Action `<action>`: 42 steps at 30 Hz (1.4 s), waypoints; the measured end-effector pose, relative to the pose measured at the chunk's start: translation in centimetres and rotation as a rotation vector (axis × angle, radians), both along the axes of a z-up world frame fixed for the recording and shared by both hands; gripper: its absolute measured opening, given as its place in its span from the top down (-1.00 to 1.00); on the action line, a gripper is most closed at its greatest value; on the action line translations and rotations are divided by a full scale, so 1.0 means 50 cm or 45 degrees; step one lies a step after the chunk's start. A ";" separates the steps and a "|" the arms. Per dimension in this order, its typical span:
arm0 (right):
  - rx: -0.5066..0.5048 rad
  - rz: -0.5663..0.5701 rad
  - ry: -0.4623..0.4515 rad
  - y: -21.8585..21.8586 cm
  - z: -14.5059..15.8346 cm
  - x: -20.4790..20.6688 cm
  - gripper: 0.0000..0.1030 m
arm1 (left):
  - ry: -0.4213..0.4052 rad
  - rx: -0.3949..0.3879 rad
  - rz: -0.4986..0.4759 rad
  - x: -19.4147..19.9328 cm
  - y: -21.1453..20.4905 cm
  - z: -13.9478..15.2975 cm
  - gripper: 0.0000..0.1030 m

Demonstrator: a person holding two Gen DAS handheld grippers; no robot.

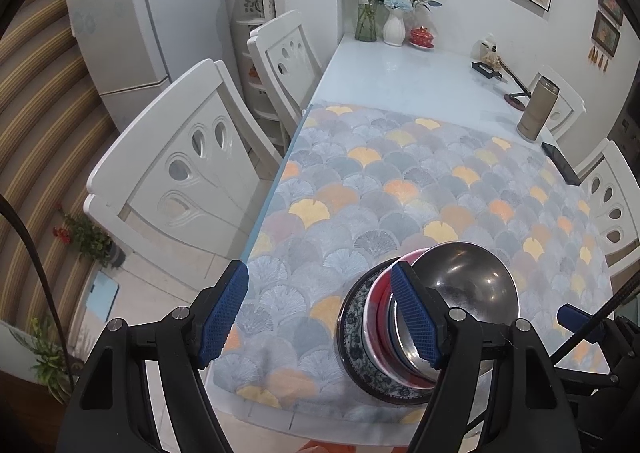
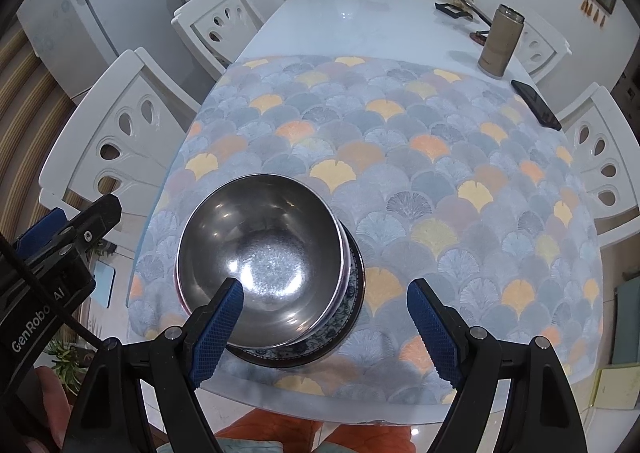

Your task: Organize plates and bowls

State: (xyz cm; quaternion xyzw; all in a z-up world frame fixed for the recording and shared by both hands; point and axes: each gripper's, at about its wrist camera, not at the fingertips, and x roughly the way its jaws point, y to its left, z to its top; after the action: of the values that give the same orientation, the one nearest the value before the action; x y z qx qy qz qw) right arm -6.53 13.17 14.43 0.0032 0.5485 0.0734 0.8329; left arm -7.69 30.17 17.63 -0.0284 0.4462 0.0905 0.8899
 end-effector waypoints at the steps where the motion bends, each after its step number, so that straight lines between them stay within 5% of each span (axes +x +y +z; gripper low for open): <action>1: 0.003 0.001 0.000 -0.002 0.000 0.000 -0.59 | -0.001 0.001 0.001 0.001 -0.002 0.001 -0.40; 42: -0.011 0.028 -0.023 -0.232 0.049 0.036 -0.59 | -0.010 0.031 0.048 0.030 -0.244 0.035 -0.40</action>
State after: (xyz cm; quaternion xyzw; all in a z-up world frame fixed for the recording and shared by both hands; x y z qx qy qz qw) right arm -4.72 1.56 16.87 -0.0073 0.5413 0.0803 0.8370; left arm -6.16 18.00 19.39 -0.0263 0.4408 0.1125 0.8901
